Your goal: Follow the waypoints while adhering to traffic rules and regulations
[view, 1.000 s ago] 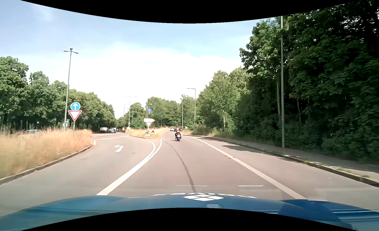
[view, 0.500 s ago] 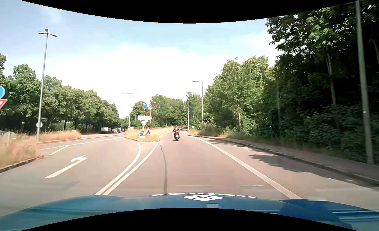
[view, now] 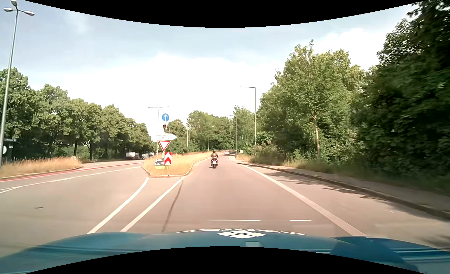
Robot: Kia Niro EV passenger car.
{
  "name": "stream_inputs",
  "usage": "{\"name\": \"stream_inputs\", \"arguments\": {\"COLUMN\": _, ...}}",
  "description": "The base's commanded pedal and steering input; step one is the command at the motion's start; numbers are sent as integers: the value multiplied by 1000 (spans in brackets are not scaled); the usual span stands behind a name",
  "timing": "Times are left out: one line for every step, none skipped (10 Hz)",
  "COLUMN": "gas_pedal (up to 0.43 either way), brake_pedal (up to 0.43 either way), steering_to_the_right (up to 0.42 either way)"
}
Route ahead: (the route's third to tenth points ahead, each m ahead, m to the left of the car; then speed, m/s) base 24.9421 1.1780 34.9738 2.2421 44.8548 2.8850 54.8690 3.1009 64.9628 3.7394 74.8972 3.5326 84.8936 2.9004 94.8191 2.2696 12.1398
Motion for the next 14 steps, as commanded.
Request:
{"name": "stream_inputs", "arguments": {"gas_pedal": 39, "brake_pedal": 0, "steering_to_the_right": -49}}
{"name": "stream_inputs", "arguments": {"gas_pedal": 39, "brake_pedal": 0, "steering_to_the_right": -49}}
{"name": "stream_inputs", "arguments": {"gas_pedal": 39, "brake_pedal": 0, "steering_to_the_right": -47}}
{"name": "stream_inputs", "arguments": {"gas_pedal": 39, "brake_pedal": 0, "steering_to_the_right": -44}}
{"name": "stream_inputs", "arguments": {"gas_pedal": 39, "brake_pedal": 0, "steering_to_the_right": -40}}
{"name": "stream_inputs", "arguments": {"gas_pedal": 39, "brake_pedal": 0, "steering_to_the_right": -37}}
{"name": "stream_inputs", "arguments": {"gas_pedal": 39, "brake_pedal": 0, "steering_to_the_right": -35}}
{"name": "stream_inputs", "arguments": {"gas_pedal": 39, "brake_pedal": 0, "steering_to_the_right": -32}}
{"name": "stream_inputs", "arguments": {"gas_pedal": 28, "brake_pedal": 0, "steering_to_the_right": -28}}
{"name": "stream_inputs", "arguments": {"gas_pedal": 8, "brake_pedal": 0, "steering_to_the_right": -23}}
{"name": "stream_inputs", "arguments": {"gas_pedal": 0, "brake_pedal": 0, "steering_to_the_right": -20}}
{"name": "stream_inputs", "arguments": {"gas_pedal": 0, "brake_pedal": 0, "steering_to_the_right": -14}}
{"name": "stream_inputs", "arguments": {"gas_pedal": 0, "brake_pedal": 0, "steering_to_the_right": -9}}
{"name": "stream_inputs", "arguments": {"gas_pedal": 0, "brake_pedal": 0, "steering_to_the_right": -3}}
